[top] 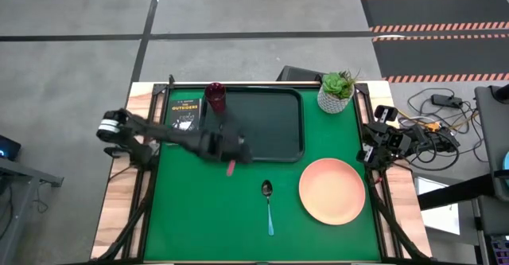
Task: Pick and place plate/cup/fork/spoon on tray
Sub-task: Put the pink fork at the bottom of the red cup on the black tray
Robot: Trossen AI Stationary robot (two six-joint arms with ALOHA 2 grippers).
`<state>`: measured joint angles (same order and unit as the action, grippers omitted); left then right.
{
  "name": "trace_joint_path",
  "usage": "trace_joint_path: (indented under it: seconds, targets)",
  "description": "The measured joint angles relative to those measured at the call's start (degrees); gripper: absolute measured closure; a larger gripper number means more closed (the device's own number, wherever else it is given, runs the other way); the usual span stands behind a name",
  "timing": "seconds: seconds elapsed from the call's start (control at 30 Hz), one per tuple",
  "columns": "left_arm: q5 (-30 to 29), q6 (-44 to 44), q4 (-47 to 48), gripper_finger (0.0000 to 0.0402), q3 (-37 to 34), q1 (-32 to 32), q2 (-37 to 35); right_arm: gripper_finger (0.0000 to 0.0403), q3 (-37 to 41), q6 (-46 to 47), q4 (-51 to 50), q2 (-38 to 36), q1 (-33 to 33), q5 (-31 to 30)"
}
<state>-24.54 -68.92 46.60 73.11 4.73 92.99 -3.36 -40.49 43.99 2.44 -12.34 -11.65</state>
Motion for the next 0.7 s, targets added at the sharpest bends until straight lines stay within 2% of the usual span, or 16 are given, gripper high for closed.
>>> trace_joint_path:
  seconds: [0.23, 0.33, 0.4, 0.7]
  targets:
    - [3.57, 15.31, -10.09, 0.0377, -1.48, -13.62, 0.45, 0.0394, 0.00, -0.70, -0.02, 0.00, 0.00, -0.01]
    - [7.04, 15.03, -10.34, 0.0377, -1.93, -17.70, 0.73, 0.0394, 0.00, -0.82, -0.07, 0.00, 0.00, -0.16]
    - [7.36, 14.26, -10.01, 0.0377, -2.90, -18.97, 0.82, 0.0394, 0.00, -1.34, -0.03, 0.00, -0.02, -0.38]
    - [6.08, 3.18, -10.16, 0.0377, -9.82, -18.32, 0.84, 0.0394, 0.00, -1.75, -0.15, 0.00, 0.00, -0.45]
